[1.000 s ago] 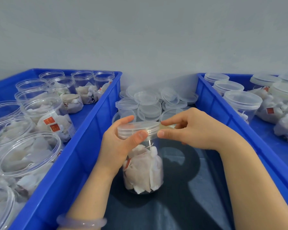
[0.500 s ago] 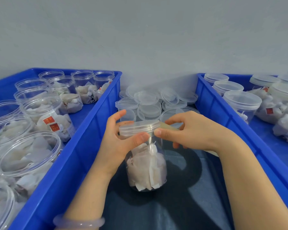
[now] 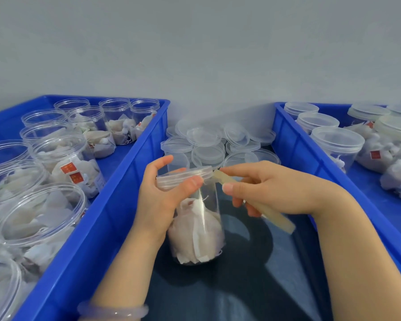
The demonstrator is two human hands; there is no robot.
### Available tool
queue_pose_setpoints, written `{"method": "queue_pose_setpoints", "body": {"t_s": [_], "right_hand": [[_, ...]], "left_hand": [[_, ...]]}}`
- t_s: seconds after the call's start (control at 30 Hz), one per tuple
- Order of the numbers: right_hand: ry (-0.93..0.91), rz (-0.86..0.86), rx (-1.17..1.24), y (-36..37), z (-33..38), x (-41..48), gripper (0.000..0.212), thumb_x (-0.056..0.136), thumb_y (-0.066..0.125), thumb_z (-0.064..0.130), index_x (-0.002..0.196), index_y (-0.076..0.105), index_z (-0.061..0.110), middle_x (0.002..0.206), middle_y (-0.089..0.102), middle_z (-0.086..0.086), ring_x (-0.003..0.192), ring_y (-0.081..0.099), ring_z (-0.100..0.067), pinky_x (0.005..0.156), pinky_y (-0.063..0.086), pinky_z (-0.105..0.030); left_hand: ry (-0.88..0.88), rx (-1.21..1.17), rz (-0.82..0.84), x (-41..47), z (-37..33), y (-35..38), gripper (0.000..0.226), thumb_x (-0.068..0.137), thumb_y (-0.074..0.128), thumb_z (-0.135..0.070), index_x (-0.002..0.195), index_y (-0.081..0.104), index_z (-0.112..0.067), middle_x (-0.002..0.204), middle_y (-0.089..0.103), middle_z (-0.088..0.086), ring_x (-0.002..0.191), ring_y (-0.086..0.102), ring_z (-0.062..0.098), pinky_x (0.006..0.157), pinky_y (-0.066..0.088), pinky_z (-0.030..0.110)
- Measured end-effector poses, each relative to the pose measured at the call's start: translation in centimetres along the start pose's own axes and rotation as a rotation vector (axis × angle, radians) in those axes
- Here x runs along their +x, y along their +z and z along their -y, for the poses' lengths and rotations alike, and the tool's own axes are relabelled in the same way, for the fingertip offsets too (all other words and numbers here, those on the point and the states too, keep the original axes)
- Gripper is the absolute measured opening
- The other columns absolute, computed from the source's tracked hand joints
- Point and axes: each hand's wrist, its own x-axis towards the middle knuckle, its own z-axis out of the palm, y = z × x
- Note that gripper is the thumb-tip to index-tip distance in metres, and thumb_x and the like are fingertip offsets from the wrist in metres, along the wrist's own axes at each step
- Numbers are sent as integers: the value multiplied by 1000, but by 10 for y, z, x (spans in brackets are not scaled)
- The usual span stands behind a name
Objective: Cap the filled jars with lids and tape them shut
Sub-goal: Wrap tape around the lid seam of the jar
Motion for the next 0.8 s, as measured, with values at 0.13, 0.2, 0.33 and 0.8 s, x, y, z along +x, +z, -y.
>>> {"method": "queue_pose_setpoints", "body": {"t_s": [0.13,0.2,0.33,0.8], "right_hand": [[24,-226,-90,-5,-4,-1,50,73,61,58,122,58,46,62,56,18,52,49,15,59,37,-13],[28,-283,-92,-7,-6,-1,49,71,64,58,118,60,46,52,51,26,52,46,19,59,31,-14],[66,-218,-69,-6,-6,0,46,69,62,62,111,64,45,67,68,20,59,55,15,68,42,-17],[130,-78,0,-3,-9,7,68,59,64,66,121,57,37,70,71,8,52,56,-2,57,47,-20]], "left_hand": [[-23,-27,105,0,0,-1,80,40,81,-39,115,54,-32,103,73,5,83,72,21,62,54,24],[-32,-35,145,-1,1,1,81,41,80,-40,118,53,-31,101,73,4,83,72,22,62,54,25],[-10,-37,182,-2,1,1,88,42,83,-39,123,50,-27,105,73,2,91,71,24,68,56,26],[33,-35,279,-2,2,-5,107,35,91,-56,127,47,-23,114,70,4,103,68,24,73,55,24]]}}
